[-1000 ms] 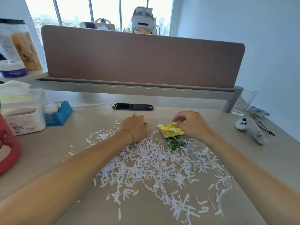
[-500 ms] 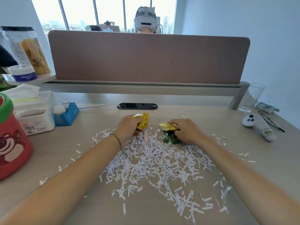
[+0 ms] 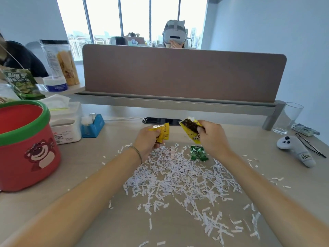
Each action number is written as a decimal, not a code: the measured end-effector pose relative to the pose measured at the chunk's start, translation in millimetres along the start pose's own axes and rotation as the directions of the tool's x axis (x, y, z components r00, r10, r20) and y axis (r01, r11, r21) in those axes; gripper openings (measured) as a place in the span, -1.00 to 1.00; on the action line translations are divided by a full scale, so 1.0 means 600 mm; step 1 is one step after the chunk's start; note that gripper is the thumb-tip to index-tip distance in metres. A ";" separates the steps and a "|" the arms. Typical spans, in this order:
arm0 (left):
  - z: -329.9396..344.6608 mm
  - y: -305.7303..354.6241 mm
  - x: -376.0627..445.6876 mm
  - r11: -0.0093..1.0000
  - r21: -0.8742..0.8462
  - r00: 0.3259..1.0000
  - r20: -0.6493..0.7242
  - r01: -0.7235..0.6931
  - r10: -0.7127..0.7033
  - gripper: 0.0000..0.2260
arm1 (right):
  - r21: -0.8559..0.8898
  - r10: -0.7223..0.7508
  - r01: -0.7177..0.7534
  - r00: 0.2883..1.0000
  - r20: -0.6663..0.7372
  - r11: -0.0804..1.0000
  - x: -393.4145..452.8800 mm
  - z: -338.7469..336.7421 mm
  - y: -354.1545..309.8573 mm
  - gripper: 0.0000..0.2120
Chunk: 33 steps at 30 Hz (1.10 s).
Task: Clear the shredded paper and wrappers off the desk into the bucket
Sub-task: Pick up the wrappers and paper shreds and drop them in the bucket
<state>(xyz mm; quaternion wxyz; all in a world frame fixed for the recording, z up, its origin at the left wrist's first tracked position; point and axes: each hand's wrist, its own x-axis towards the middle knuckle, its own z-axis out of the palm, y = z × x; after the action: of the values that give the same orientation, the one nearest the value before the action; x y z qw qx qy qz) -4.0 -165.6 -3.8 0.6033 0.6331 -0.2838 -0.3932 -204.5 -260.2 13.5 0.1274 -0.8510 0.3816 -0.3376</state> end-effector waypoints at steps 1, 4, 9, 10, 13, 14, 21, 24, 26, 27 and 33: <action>-0.007 0.009 -0.003 1.000 0.005 1.000 -0.011 -0.013 0.013 -0.89 | 0.018 -0.013 0.013 1.000 -0.008 1.000 0.002 -0.002 -0.018 -0.79; -0.035 0.044 -0.021 0.999 0.010 0.998 -0.045 -0.038 0.038 -0.90 | 0.079 -0.034 0.037 0.999 -0.040 0.996 0.013 -0.005 -0.071 -0.80; -0.112 0.125 -0.062 0.993 0.038 0.986 -0.115 -0.114 0.118 -0.88 | 0.147 -0.117 0.125 0.991 -0.061 0.981 0.037 0.000 -0.169 -0.78; -0.131 0.142 -0.068 0.990 0.047 0.980 -0.140 -0.134 0.140 -0.88 | 0.170 -0.133 0.142 0.989 -0.063 0.975 0.043 0.001 -0.190 -0.78; -0.193 0.191 -0.096 0.979 0.074 0.956 -0.210 -0.192 0.204 -0.89 | 0.205 -0.189 0.197 0.980 -0.059 0.959 0.061 0.012 -0.251 -0.81; -0.214 0.206 -0.108 0.975 0.086 0.948 -0.227 -0.207 0.222 -0.86 | 0.207 -0.204 0.211 0.977 -0.057 0.955 0.066 0.017 -0.273 -0.82; -0.372 0.269 -0.190 0.913 0.309 0.859 -0.353 -0.267 0.371 -0.85 | 0.326 -0.299 0.290 0.954 -0.022 0.900 0.085 0.053 -0.418 -0.82; -0.433 0.278 -0.213 0.812 0.560 0.819 -0.379 -0.168 0.431 -0.85 | 0.366 -0.341 0.322 0.940 -0.015 0.873 0.084 0.068 -0.470 -0.81; -0.470 0.276 -0.216 0.728 0.683 0.833 -0.369 -0.057 0.412 -0.86 | 0.388 -0.356 0.333 0.934 -0.012 0.860 0.081 0.076 -0.498 -0.79; -0.486 0.272 -0.216 0.681 0.733 0.843 -0.364 -0.003 0.396 -0.82 | 0.395 -0.365 0.342 0.931 -0.018 0.853 0.081 0.082 -0.511 -0.78; -0.523 0.248 -0.230 0.480 0.872 0.927 -0.251 0.093 0.277 -0.83 | 0.438 -0.376 0.338 0.926 0.002 0.833 0.084 0.120 -0.561 -0.80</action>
<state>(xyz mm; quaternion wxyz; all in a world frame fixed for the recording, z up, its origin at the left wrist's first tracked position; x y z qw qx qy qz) 203.5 102.8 153.0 0.2596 0.8943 -0.3624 -0.0384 57.5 -72.6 144.0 0.2634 -0.8718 0.1260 -0.3934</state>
